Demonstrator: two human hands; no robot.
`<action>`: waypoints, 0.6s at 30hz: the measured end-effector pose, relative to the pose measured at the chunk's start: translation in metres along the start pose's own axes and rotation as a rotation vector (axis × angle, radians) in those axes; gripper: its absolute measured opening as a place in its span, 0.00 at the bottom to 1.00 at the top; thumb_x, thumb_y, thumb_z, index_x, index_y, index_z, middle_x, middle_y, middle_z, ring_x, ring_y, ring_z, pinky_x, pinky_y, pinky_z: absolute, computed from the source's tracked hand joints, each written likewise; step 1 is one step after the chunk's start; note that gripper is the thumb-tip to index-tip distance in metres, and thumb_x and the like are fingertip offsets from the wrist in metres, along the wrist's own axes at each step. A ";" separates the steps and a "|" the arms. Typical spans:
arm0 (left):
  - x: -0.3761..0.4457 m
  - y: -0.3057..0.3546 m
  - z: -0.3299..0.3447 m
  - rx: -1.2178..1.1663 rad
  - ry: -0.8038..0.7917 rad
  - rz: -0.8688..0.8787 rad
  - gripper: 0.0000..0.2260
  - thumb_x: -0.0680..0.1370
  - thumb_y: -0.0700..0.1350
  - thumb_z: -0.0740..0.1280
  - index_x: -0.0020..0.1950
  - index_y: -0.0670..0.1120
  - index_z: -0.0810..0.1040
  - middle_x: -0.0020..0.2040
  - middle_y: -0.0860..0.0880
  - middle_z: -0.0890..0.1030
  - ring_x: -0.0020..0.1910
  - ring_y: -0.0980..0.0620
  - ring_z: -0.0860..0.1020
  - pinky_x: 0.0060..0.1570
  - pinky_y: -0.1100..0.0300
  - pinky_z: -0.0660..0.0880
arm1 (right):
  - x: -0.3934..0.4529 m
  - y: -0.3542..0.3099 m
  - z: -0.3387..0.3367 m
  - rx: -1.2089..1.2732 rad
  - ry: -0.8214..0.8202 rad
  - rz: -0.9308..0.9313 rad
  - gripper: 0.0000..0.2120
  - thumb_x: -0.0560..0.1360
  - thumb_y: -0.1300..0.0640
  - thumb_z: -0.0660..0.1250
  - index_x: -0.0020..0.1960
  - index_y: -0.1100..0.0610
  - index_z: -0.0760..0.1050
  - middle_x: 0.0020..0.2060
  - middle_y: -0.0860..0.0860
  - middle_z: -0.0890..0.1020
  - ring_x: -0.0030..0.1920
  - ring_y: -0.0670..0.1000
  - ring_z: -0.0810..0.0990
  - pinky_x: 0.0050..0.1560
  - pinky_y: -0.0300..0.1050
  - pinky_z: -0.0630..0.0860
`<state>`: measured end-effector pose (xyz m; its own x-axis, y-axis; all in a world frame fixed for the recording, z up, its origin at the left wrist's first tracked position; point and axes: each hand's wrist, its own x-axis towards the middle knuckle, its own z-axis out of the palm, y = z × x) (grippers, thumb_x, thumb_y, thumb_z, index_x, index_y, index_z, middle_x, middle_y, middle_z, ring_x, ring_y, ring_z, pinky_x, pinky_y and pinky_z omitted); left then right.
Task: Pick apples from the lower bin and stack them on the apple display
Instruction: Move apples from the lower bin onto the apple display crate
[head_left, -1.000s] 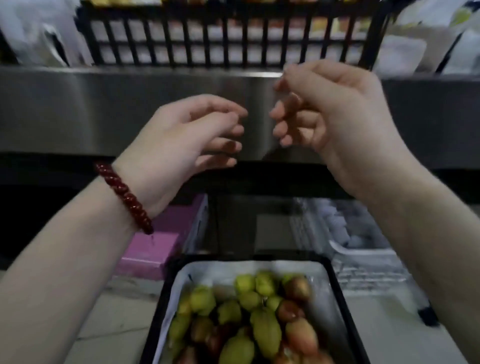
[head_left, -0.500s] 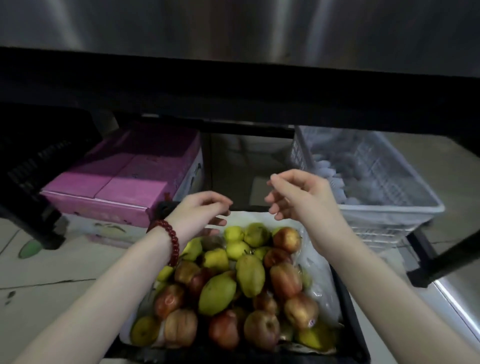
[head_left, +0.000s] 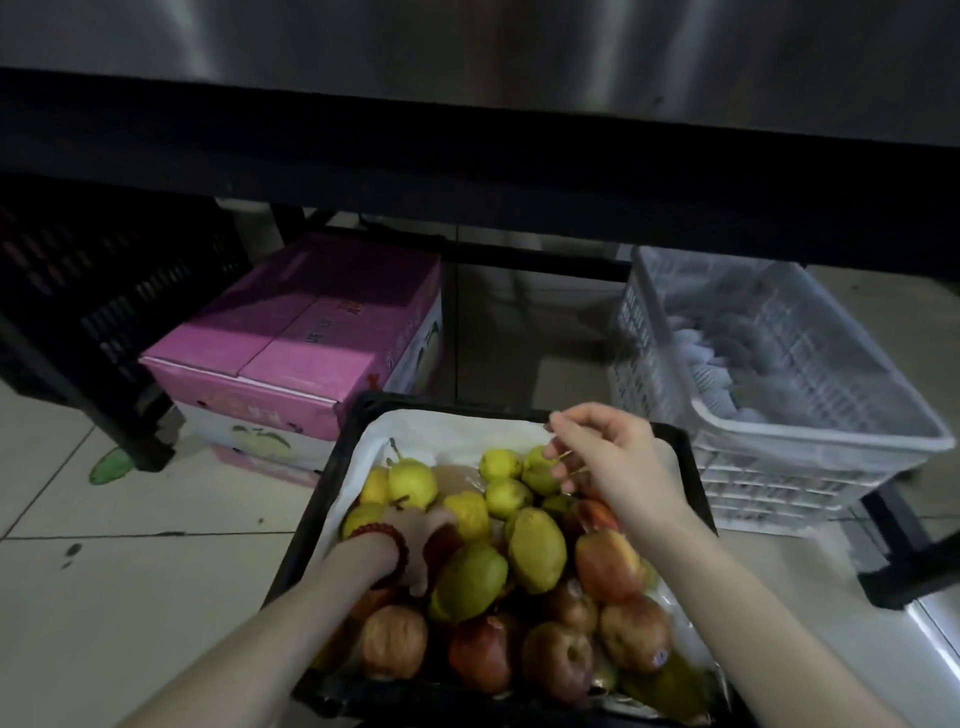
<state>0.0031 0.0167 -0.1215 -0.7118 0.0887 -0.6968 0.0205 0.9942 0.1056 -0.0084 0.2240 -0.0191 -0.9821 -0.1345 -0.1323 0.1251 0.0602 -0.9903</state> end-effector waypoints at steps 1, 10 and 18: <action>0.003 0.001 0.002 0.045 0.011 0.002 0.40 0.67 0.45 0.74 0.73 0.57 0.57 0.70 0.43 0.67 0.68 0.38 0.67 0.66 0.46 0.69 | 0.001 0.003 -0.004 -0.007 0.017 0.003 0.07 0.77 0.60 0.65 0.41 0.61 0.77 0.30 0.55 0.79 0.27 0.50 0.75 0.25 0.39 0.72; 0.010 -0.003 -0.012 -0.274 0.356 0.016 0.32 0.61 0.49 0.76 0.63 0.53 0.69 0.60 0.44 0.72 0.58 0.42 0.75 0.58 0.55 0.74 | 0.027 0.051 -0.071 -0.353 0.325 0.072 0.04 0.68 0.51 0.70 0.38 0.52 0.79 0.33 0.51 0.82 0.36 0.55 0.79 0.40 0.53 0.77; -0.002 0.025 -0.061 -0.527 0.632 0.144 0.31 0.60 0.51 0.78 0.60 0.58 0.70 0.53 0.46 0.68 0.49 0.48 0.72 0.55 0.61 0.69 | 0.050 0.102 -0.075 -0.814 0.223 0.256 0.35 0.69 0.48 0.73 0.69 0.60 0.65 0.65 0.61 0.72 0.64 0.60 0.73 0.63 0.47 0.71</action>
<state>-0.0382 0.0373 -0.0745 -0.9904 0.0059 -0.1384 -0.0778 0.8031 0.5908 -0.0558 0.2978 -0.1233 -0.9530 0.1707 -0.2503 0.2891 0.7592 -0.5831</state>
